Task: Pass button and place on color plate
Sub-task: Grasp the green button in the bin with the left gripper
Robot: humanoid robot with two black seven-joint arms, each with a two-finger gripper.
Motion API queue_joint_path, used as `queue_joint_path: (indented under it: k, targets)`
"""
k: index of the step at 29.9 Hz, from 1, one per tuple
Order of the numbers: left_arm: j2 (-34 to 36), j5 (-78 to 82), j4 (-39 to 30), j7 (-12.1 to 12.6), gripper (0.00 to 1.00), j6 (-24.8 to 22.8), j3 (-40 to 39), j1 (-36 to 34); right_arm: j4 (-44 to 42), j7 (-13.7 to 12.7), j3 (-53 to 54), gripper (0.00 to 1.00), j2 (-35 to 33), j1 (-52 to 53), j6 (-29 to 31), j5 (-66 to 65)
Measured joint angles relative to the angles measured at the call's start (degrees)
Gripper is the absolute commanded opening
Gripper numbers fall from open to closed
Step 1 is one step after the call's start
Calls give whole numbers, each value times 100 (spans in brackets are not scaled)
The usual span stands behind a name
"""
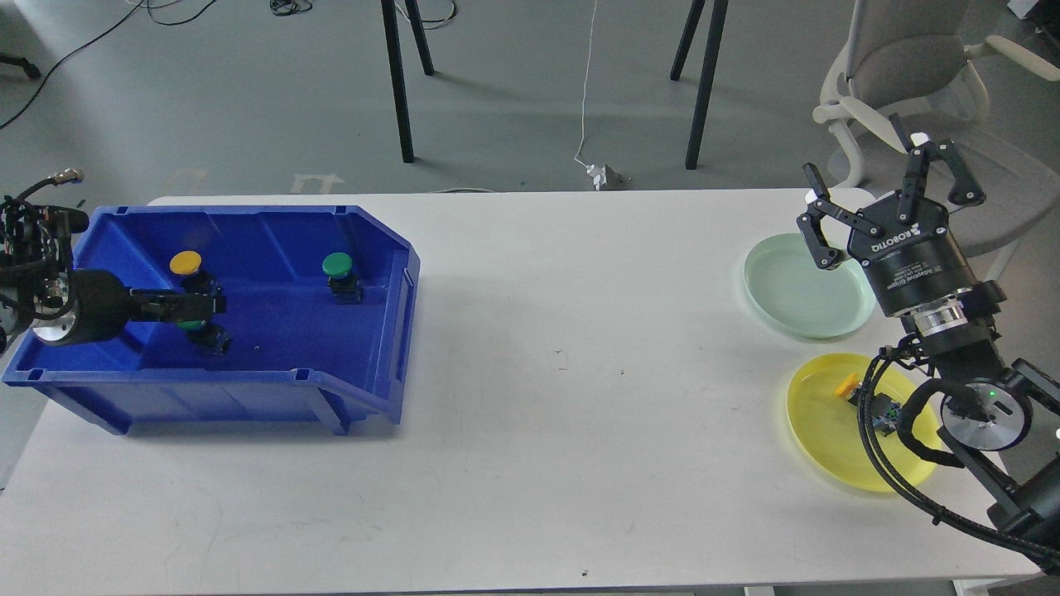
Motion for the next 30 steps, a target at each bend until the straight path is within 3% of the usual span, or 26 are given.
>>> queue_joint_path:
  k: [12,24,30]
  targets:
    - [-189,-11,168,0,93,4,120,0,-9,0,12,86,-33,-52,69,0]
    - [-385,-22,549,0,83,8,183,6,-6,0,22,86,-34,-56,74,0]
    - [-403,-42,588,0,68,95,191,0,-3,0,36,86,-40,-92,74,0]
